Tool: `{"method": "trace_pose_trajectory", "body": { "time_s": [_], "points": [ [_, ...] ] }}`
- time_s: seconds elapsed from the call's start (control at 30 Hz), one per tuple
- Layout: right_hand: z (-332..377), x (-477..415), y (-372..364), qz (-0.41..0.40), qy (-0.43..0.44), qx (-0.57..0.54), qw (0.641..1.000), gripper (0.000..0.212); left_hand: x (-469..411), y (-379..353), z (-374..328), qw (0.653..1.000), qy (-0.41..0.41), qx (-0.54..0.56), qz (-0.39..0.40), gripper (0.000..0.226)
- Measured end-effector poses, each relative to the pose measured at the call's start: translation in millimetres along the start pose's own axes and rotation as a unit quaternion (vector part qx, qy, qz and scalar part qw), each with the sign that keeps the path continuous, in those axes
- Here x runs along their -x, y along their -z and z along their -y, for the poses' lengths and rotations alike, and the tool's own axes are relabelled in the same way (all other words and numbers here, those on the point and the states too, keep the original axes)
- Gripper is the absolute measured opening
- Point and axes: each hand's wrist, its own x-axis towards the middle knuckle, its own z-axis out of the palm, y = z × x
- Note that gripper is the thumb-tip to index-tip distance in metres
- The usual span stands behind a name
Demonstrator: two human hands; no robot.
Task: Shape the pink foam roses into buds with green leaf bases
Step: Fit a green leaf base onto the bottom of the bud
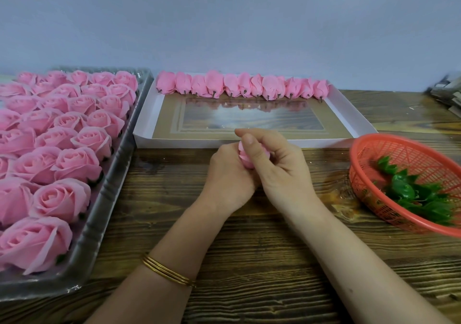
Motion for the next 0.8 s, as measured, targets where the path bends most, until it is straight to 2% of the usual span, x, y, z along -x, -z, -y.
{"method": "trace_pose_trajectory", "body": {
  "time_s": [0.13, 0.27, 0.43, 0.57, 0.8],
  "points": [
    [-4.7, 0.2, -0.9, 0.011, -0.001, 0.017, 1.0, 0.016, -1.8, -1.0, 2.7, 1.0, 0.014, -0.004, -0.014, 0.014],
    [-7.7, 0.6, -1.0, 0.015, 0.01, 0.061, 0.998, 0.017, -2.2, 0.2, 3.8, 0.999, 0.015, -0.026, -0.013, 0.025],
    [-9.6, 0.7, 0.3, 0.027, 0.012, 0.114, 0.993, 0.042, -1.2, 0.1, 2.4, 1.0, 0.029, -0.006, -0.004, 0.027],
    [-8.6, 0.6, 2.3, 0.046, 0.002, 0.127, 0.991, 0.045, -1.6, -0.7, 3.0, 1.0, 0.024, -0.008, -0.014, 0.03],
    [-5.1, 0.7, 3.4, 0.077, -0.024, 0.153, 0.985, 0.073, -1.6, -0.4, 4.6, 0.999, 0.009, -0.027, -0.016, 0.033]
  ]
}}
